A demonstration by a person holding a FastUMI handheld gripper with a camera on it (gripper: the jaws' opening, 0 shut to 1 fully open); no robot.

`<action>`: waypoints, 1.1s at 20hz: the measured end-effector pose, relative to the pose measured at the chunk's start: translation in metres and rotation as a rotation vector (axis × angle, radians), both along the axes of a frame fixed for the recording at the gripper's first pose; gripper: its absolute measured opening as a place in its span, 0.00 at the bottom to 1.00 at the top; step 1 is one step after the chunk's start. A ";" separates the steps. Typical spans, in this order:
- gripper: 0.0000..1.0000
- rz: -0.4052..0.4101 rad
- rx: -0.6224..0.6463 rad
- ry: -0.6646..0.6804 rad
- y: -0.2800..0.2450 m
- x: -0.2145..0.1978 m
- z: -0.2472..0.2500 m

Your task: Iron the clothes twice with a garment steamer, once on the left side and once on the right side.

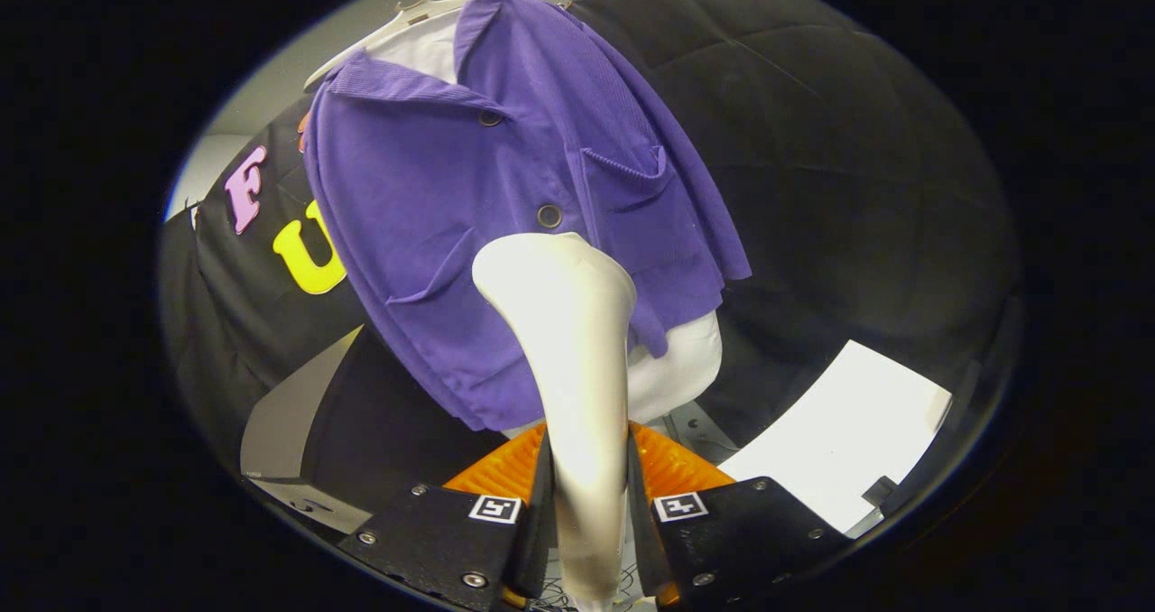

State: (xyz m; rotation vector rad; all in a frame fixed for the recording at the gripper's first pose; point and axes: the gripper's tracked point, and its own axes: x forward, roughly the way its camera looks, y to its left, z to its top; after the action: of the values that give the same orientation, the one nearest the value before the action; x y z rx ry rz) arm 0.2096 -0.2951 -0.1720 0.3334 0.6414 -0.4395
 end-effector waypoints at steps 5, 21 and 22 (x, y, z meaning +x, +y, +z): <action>0.39 0.110 0.011 -0.039 0.060 -0.033 0.023; 0.39 0.424 -0.121 -0.224 0.224 -0.127 0.104; 0.39 0.434 -0.124 -0.234 0.230 -0.130 0.106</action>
State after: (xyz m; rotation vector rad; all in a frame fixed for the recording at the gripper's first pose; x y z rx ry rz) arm 0.0796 -0.0647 -0.0659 0.1181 0.4386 -0.0225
